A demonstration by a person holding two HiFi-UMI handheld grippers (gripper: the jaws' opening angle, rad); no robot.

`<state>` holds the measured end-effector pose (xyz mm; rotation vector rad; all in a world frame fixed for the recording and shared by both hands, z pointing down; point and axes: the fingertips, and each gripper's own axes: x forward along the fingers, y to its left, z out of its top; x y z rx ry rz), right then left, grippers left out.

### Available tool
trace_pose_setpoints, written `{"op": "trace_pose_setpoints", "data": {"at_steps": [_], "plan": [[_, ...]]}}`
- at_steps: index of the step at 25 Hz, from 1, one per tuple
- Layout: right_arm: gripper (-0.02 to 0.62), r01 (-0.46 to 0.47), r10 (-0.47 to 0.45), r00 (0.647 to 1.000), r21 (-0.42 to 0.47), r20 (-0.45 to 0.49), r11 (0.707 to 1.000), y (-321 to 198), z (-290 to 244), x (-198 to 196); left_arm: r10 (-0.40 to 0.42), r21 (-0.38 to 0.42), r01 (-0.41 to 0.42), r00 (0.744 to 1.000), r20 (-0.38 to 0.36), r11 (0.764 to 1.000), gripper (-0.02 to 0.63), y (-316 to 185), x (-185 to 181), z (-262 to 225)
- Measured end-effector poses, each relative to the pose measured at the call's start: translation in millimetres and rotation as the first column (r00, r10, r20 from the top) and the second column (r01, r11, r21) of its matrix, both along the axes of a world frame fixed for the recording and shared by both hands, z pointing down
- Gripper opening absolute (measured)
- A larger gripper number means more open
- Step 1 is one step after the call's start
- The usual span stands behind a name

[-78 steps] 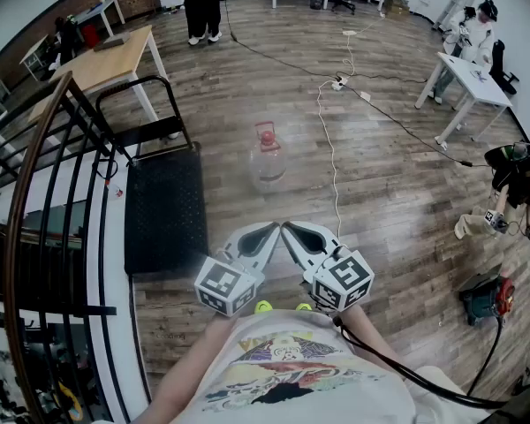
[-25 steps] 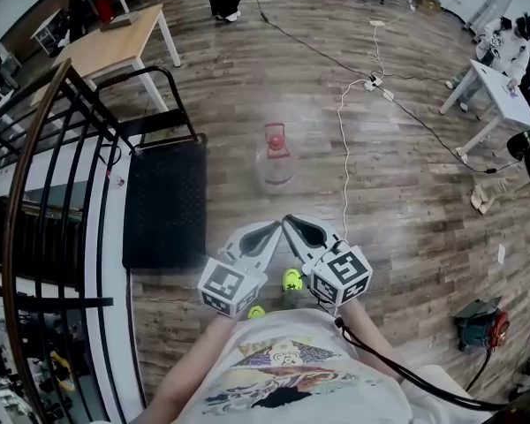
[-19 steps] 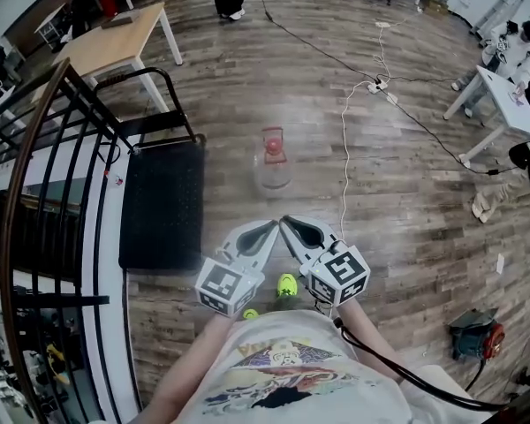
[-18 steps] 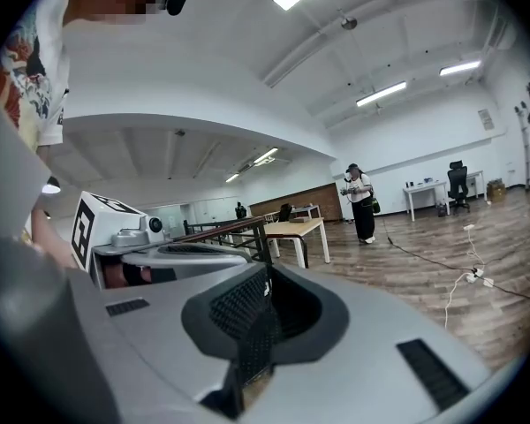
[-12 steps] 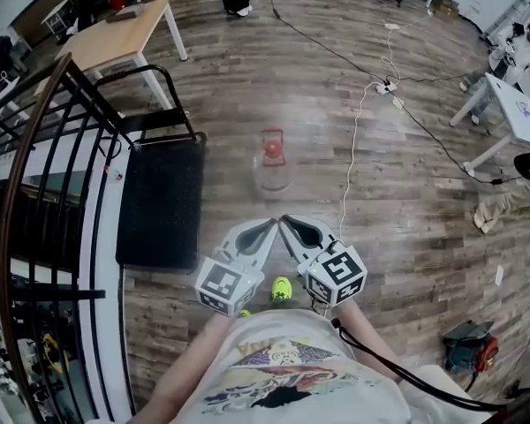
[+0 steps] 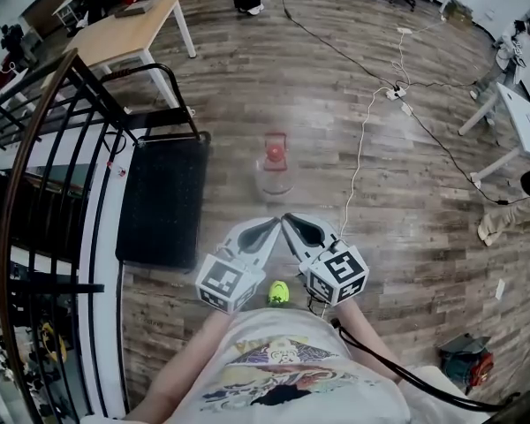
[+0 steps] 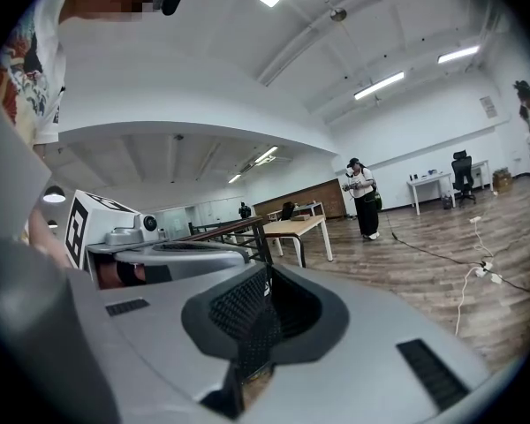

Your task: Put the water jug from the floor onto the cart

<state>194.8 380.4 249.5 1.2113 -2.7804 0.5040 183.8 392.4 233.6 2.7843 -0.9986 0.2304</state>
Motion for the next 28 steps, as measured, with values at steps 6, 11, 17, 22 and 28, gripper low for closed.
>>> {"op": "trace_pose_setpoints", "data": {"at_steps": [6, 11, 17, 22, 28], "plan": [[0.031, -0.005, 0.005, 1.0, -0.014, 0.0, 1.0, -20.4, 7.2, 7.5, 0.004, -0.008, -0.004, 1.0, 0.007, 1.0, 0.014, -21.3, 7.6, 6.4], [0.031, -0.024, 0.024, 1.0, -0.028, 0.002, 0.999, -50.7, 13.4, 8.7, 0.022, -0.017, -0.022, 1.0, 0.003, 1.0, 0.014, -52.4, 8.6, 12.2], [0.031, -0.051, 0.051, 0.999, -0.032, 0.002, 0.998, -104.8, 13.4, 9.4, 0.047, -0.014, -0.047, 0.999, -0.005, 0.999, 0.014, -107.7, 8.8, 11.0], [0.031, -0.073, 0.072, 0.997, -0.024, -0.02, 0.997, -158.0, 9.5, -0.6, 0.074, -0.009, -0.074, 0.997, -0.006, 0.997, 0.014, -159.0, -1.7, 8.5], [0.031, -0.134, 0.133, 0.991, -0.03, -0.027, 0.991, -217.5, 14.5, -0.8, 0.116, -0.005, -0.116, 0.993, -0.013, 0.993, 0.014, -221.1, -2.6, 13.9]]}}
